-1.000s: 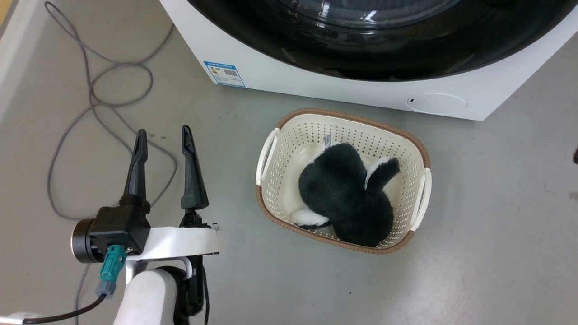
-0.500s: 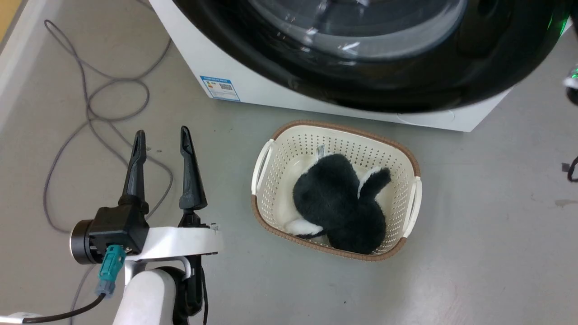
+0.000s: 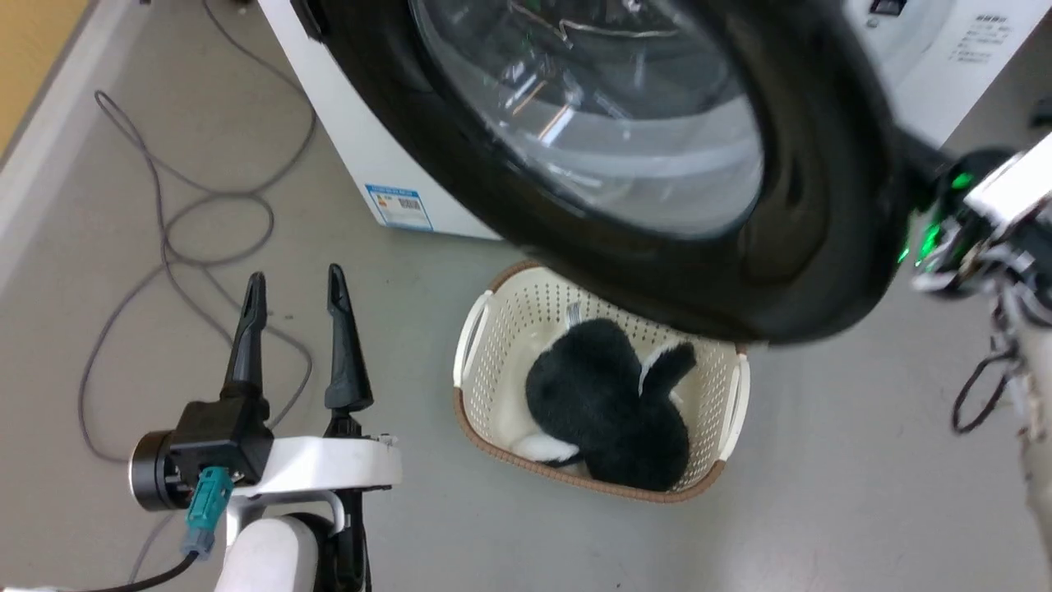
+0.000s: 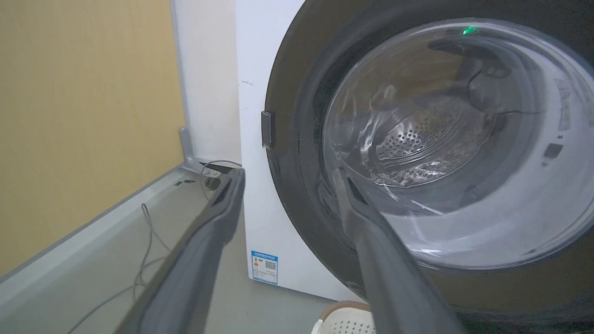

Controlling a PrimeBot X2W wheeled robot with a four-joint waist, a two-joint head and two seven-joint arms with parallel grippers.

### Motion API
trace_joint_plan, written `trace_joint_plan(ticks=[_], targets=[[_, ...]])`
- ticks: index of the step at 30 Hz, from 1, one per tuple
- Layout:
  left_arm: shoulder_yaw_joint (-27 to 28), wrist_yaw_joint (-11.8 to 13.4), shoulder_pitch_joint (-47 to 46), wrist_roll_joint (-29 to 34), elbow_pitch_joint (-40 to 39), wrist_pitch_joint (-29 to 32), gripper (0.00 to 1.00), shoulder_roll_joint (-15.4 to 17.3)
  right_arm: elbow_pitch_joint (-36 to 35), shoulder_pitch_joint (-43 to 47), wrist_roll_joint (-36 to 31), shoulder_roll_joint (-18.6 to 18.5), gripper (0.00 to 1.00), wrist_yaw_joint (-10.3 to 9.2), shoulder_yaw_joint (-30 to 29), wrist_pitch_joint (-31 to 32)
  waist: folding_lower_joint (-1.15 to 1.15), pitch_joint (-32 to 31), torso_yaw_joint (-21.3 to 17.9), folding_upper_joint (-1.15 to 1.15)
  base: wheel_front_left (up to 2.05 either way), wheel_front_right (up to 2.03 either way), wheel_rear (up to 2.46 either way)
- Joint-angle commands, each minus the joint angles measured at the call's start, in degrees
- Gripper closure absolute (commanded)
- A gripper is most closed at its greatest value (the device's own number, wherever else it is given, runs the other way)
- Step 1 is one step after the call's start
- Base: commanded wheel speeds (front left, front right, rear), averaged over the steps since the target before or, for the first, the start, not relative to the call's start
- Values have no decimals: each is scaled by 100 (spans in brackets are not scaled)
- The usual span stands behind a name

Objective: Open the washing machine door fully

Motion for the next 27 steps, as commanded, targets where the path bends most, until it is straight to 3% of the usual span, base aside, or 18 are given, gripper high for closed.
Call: trace_joint_plan(ticks=[1, 14, 27], targets=[[40, -31, 87, 48, 9, -30, 0, 7, -211, 254, 88, 118, 100, 6, 59, 105, 0, -104, -19, 0, 0, 0, 0], [86, -103, 295, 104, 49, -30, 0, 7, -1696, 1845, 311, 483, 100, 6, 630, 886, 0, -437, -8, 0, 0, 0, 0], [98, -150, 433, 134, 125, -30, 0, 7, -2680, 2707, 245, 962, 100, 6, 1367, 1253, 0, -669, 81, 0, 0, 0, 0]])
